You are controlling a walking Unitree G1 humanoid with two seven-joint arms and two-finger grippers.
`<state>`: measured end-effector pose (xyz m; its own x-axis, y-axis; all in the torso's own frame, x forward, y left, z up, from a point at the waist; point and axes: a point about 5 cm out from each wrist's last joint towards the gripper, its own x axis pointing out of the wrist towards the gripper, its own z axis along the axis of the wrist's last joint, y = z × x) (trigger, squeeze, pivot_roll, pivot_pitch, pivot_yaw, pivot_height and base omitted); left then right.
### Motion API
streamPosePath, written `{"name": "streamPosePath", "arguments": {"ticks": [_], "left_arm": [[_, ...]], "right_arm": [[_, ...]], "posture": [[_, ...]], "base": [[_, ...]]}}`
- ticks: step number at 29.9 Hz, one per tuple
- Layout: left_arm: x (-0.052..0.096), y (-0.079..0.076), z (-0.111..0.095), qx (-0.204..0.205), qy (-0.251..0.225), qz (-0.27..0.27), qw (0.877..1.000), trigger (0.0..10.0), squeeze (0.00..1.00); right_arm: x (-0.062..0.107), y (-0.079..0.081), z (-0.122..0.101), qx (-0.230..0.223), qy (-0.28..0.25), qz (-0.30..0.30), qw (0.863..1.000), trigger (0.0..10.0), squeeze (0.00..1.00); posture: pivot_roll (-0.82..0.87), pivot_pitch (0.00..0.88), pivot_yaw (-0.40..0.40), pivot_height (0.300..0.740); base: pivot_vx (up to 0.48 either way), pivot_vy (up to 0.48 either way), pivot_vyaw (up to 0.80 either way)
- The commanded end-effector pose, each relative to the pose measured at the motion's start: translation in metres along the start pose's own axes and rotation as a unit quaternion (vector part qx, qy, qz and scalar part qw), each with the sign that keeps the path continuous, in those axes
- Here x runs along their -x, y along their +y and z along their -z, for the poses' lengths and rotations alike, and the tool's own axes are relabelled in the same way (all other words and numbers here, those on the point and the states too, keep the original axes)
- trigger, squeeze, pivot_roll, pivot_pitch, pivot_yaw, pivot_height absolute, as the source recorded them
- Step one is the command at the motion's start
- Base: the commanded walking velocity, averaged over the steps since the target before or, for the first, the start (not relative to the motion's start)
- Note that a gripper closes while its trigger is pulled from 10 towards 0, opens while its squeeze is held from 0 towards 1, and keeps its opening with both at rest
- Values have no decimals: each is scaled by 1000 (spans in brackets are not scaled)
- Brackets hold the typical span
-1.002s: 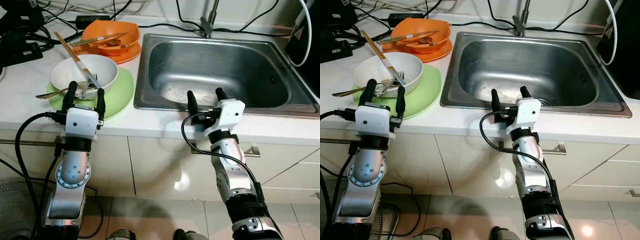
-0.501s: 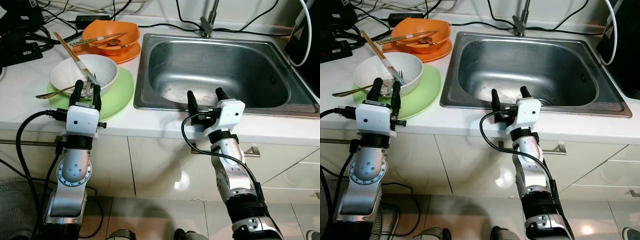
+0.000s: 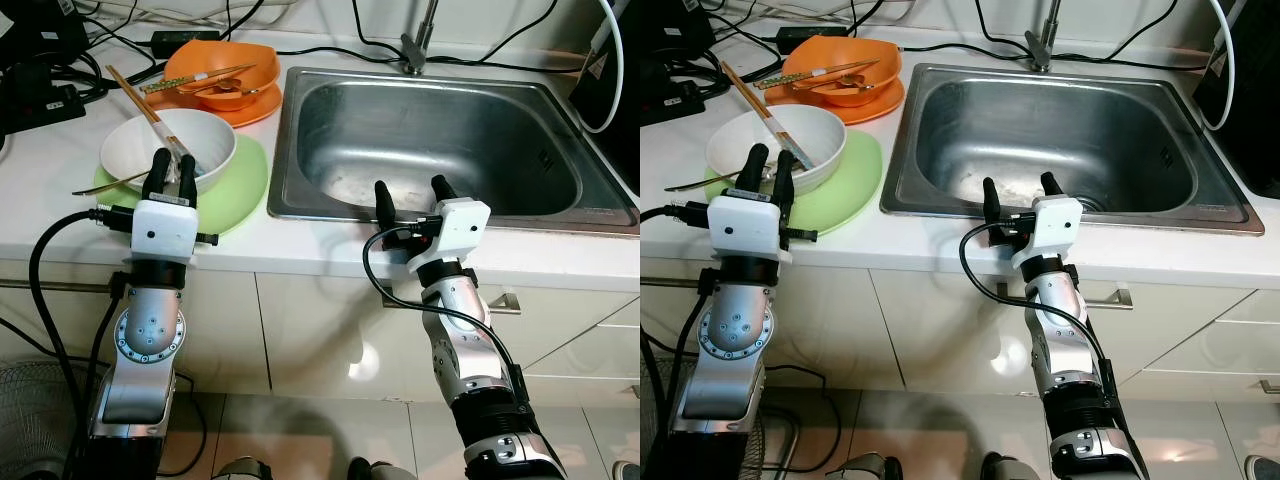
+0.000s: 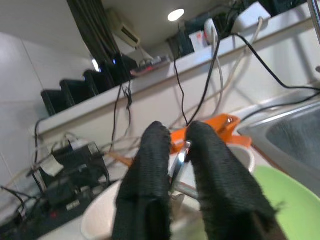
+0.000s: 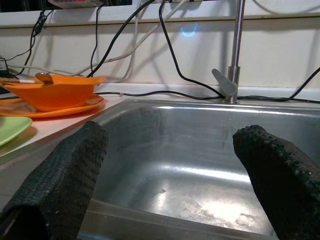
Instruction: Kitchen organization
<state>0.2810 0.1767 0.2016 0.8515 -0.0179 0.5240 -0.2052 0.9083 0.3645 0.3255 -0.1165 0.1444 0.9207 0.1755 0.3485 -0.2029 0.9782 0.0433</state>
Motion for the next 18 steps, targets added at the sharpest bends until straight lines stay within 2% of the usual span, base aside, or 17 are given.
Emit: {"name": "streamPosePath", "arguments": {"ticks": [1, 2, 13, 18], "left_arm": [[-5, 3, -10, -9, -23, -8, 1000, 6510, 0], [-8, 4, -15, -10, -32, -9, 999, 10000, 0], [-19, 8, -32, -22, -69, -15, 997, 10000, 0], [-12, 0, -25, -20, -52, 8, 998, 10000, 0]], "right_arm": [[1, -5, 0, 1, -1, 9, 1000, 10000, 0], [1, -4, 0, 1, -1, 9, 1000, 10000, 0], [1, -4, 1, -1, -1, 9, 1000, 10000, 0], [1, -4, 1, 0, -1, 11, 1000, 10000, 0]], "posture": [[80, 101, -37, 740], [81, 101, -37, 740], [82, 99, -34, 740], [79, 101, -31, 740]], "base": [[0, 0, 0], [0, 0, 0], [0, 0, 0], [0, 0, 0]]}}
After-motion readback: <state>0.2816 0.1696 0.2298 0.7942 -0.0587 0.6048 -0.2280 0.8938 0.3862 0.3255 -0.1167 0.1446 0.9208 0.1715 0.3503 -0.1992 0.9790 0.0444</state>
